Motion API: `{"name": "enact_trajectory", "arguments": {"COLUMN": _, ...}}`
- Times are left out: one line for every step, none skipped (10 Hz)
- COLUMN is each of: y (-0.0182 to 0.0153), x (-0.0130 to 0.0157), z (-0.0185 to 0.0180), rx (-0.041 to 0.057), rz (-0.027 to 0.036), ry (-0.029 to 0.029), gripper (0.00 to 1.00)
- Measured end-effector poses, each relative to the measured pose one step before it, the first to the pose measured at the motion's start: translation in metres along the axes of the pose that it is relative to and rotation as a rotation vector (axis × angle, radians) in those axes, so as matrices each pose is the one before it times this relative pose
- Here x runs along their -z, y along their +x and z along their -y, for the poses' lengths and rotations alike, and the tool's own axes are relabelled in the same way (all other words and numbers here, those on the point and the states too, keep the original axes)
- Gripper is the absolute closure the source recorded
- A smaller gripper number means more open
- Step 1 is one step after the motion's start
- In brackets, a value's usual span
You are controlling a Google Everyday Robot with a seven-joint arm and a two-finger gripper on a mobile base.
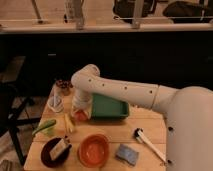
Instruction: Place apple in table surface
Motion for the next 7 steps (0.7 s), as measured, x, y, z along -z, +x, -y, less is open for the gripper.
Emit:
{"name": "enact_trajectory", "arguments": {"y": -0.00269, "x": -0.00366, "z": -0.00877, "rx": -0.02748, "rz": -0.00220, "ry": -0.00715, "gripper": 0.82}}
{"name": "enact_trajectory", "arguments": {"y": -0.00110, "x": -0.00253, "z": -0.00473, "rx": -0.01772, "rz": -0.00111, "ry": -0.00212, "gripper": 0.82}}
{"name": "enact_trajectory", "arguments": {"y": -0.00188, "x": -0.00461, "z": -0.00609, "rx": -0.02346, "rz": 0.00057, "ry": -0.00251, "gripper": 0.82}}
{"name": "enact_trajectory", "arguments": {"y": -0.00106, "x": -0.00248, "z": -0.00435, "rx": -0.01672, "rz": -0.00046, "ry": -0.00024, "gripper": 0.82}}
{"name": "enact_trajectory", "arguments": {"y": -0.00183, "x": -0.00322, "z": -0.00399, "rx": -0.01556, "rz": 0.00129, "ry": 0.00063, "gripper": 0.82}}
{"name": "enact_trajectory", "arguments": {"y": -0.00211, "x": -0.00405, "z": -0.00431, "rx": -0.01391, "rz": 0.00223, "ry": 0.00007, "gripper": 0.82}}
{"name": "enact_trajectory", "arguments": {"y": -0.00207, "x": -0.00549, "z": -0.00500, "rx": -0.01424, "rz": 0.00452, "ry": -0.00065, "gripper": 0.82}}
